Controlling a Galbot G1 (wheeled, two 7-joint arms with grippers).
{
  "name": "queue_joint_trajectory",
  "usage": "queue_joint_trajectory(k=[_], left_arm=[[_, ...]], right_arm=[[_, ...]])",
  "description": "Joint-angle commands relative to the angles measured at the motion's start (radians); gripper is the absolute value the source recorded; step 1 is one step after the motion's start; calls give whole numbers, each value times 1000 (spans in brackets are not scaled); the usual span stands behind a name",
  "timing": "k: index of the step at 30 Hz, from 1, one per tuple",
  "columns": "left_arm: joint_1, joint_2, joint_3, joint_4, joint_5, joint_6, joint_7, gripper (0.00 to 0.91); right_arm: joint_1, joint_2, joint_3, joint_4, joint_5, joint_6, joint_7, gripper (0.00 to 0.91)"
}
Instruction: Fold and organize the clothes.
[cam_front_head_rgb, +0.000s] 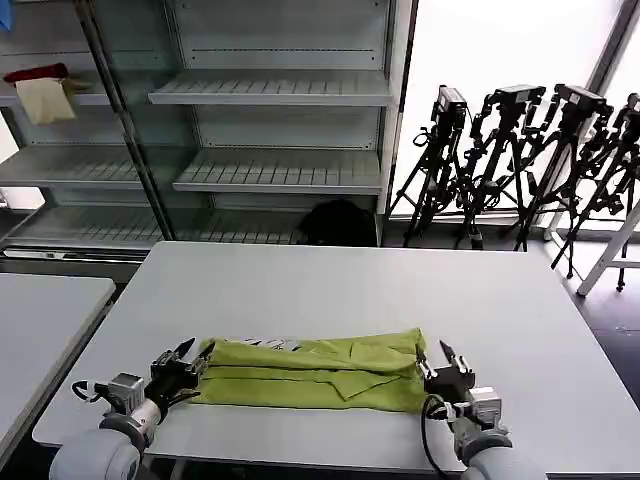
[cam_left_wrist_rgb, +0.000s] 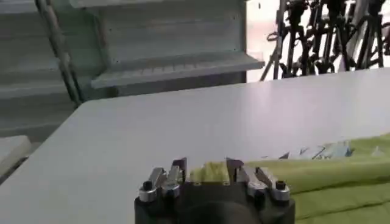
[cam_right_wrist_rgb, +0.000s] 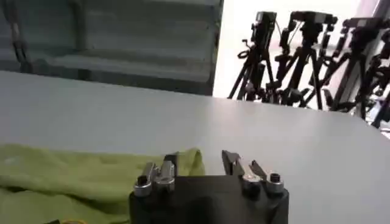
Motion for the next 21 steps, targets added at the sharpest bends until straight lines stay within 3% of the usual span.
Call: queue_joint_trajectory(k=[1,5,15,16,17,19,20,21], left_arm=[[86,-84,-13,-65,-44,-47,-103,907],[94,-129,29,-40,-38,-55,-156,907],[33,-178,66,48,-32,-41,-229,897],[28,-183,66,59,-41,-33,-233,776],[20,-185,66,67,-43,-30,-235,595],[19,-185,70,71,-54,-29,-232,363],[22,-183,74,71,-56,-30,-230,161],[23,-183,75,71,-59,-31,-229,81]], right_arm=[[165,1,168,11,261,131,-90,907],[218,-3,161,-37,229,190,-144,907],[192,25,131,-60,123,214,-180,907],[191,25,132,-63,120,215,-180,907],[190,23,134,-65,119,215,-179,907],[189,19,139,-70,120,215,-178,907],[188,18,140,-71,120,215,-178,907],[188,17,142,-71,119,215,-178,907]])
